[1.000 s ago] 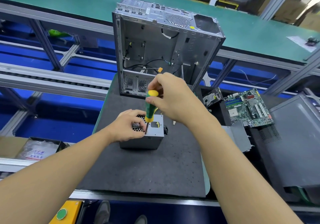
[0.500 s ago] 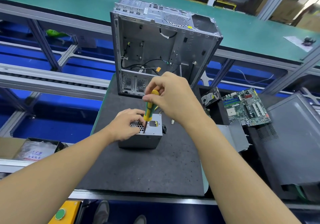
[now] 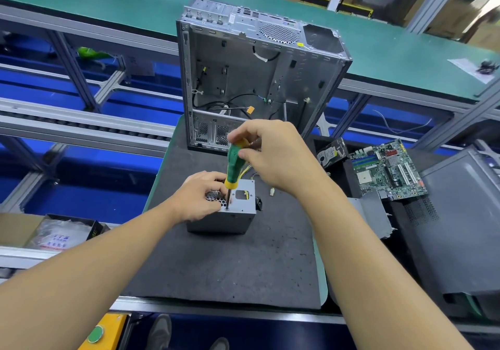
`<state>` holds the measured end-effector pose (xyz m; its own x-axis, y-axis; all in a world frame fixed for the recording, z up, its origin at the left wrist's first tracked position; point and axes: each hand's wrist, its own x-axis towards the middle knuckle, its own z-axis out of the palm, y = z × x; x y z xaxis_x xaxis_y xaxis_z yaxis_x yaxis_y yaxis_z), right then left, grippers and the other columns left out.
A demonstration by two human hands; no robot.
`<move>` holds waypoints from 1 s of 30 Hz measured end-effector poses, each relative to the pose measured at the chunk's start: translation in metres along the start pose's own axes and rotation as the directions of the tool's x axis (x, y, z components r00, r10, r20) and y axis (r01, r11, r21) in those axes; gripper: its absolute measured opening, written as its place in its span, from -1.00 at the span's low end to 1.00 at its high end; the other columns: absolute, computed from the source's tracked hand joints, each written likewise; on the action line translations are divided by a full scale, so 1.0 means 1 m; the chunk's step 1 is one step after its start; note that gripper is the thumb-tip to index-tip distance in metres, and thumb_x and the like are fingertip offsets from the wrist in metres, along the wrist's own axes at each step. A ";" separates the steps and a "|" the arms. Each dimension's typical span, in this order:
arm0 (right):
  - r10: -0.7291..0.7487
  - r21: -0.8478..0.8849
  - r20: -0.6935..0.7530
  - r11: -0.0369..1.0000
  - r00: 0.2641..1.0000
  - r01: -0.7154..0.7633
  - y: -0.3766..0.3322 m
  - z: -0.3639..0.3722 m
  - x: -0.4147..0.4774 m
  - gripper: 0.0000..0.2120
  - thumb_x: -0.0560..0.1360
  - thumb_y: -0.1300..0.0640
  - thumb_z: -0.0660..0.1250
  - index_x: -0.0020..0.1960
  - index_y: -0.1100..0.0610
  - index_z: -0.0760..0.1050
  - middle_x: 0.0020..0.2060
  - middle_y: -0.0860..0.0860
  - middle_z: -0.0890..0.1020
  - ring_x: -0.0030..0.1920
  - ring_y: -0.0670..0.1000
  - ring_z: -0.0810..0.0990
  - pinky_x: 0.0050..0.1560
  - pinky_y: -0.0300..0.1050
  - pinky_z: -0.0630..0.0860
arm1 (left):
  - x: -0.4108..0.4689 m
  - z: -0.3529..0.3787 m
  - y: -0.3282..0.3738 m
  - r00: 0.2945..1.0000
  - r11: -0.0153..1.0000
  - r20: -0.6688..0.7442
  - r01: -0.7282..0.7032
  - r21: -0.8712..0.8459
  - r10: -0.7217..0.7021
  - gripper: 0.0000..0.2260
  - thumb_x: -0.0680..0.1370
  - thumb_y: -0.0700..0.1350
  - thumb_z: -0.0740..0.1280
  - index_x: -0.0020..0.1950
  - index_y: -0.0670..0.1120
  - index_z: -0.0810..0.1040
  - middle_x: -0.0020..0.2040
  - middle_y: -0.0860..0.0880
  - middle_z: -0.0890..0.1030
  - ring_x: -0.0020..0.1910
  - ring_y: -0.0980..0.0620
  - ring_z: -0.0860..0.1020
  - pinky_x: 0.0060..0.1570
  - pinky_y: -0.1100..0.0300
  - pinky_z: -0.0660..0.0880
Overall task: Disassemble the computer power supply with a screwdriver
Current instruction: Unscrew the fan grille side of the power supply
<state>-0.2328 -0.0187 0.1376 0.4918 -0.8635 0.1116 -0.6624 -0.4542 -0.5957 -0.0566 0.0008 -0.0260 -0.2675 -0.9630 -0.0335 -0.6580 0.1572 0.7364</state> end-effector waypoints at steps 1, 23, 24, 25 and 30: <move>-0.005 0.006 0.016 1.000 1.000 0.005 -0.001 0.000 0.000 -0.69 0.46 0.39 0.32 0.05 0.05 0.65 0.00 -0.12 0.65 0.01 -0.15 0.59 0.13 -0.26 0.50 | 0.000 0.000 0.000 1.000 1.000 0.003 -0.001 -0.009 0.001 -0.71 0.29 -0.10 0.24 -0.12 0.02 0.71 0.22 0.26 0.53 0.21 0.04 0.45 0.39 0.04 0.25; -0.044 -0.017 -0.087 0.999 0.995 0.043 0.004 0.006 -0.001 -0.74 0.44 0.15 0.52 0.12 0.05 0.65 -0.03 -0.10 0.47 -0.09 -0.17 0.46 0.03 -0.19 0.44 | 0.000 0.001 0.000 1.000 1.000 -0.014 -0.008 0.004 0.008 -0.80 0.39 -0.21 0.52 -0.30 0.10 0.66 0.12 0.27 0.51 0.18 0.10 0.42 0.40 0.02 0.23; -0.042 -0.009 -0.076 0.999 0.996 0.042 0.004 0.006 -0.001 -0.74 0.44 0.16 0.51 0.12 0.04 0.65 -0.04 -0.11 0.46 -0.14 -0.21 0.43 0.00 -0.23 0.41 | 0.000 0.001 0.000 1.000 1.000 -0.015 -0.008 0.007 0.008 -0.80 0.39 -0.21 0.52 -0.30 0.09 0.66 0.11 0.26 0.51 0.17 0.10 0.43 0.40 0.01 0.23; -0.039 -0.004 -0.062 0.999 0.997 0.039 0.004 0.006 -0.001 -0.74 0.45 0.20 0.49 0.12 0.03 0.64 -0.03 -0.13 0.46 -0.16 -0.22 0.41 -0.01 -0.24 0.40 | 0.000 0.001 -0.001 1.000 1.000 -0.016 -0.007 0.009 0.007 -0.81 0.38 -0.21 0.52 -0.30 0.09 0.66 0.11 0.26 0.52 0.17 0.09 0.43 0.40 0.00 0.24; -0.053 0.042 -0.015 0.998 0.998 0.053 0.002 0.007 -0.003 -0.74 0.49 0.30 0.40 0.12 0.06 0.64 0.07 -0.09 0.53 0.07 -0.08 0.53 0.19 -0.05 0.51 | 0.001 0.003 -0.002 1.000 1.000 -0.026 -0.010 0.002 0.010 -0.87 0.37 -0.20 0.53 -0.30 0.02 0.68 0.08 0.32 0.49 0.12 0.17 0.43 0.41 -0.01 0.25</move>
<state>-0.2316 -0.0157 0.1309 0.5173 -0.8417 0.1550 -0.6112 -0.4901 -0.6215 -0.0577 0.0007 -0.0291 -0.2557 -0.9667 -0.0087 -0.6568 0.1671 0.7353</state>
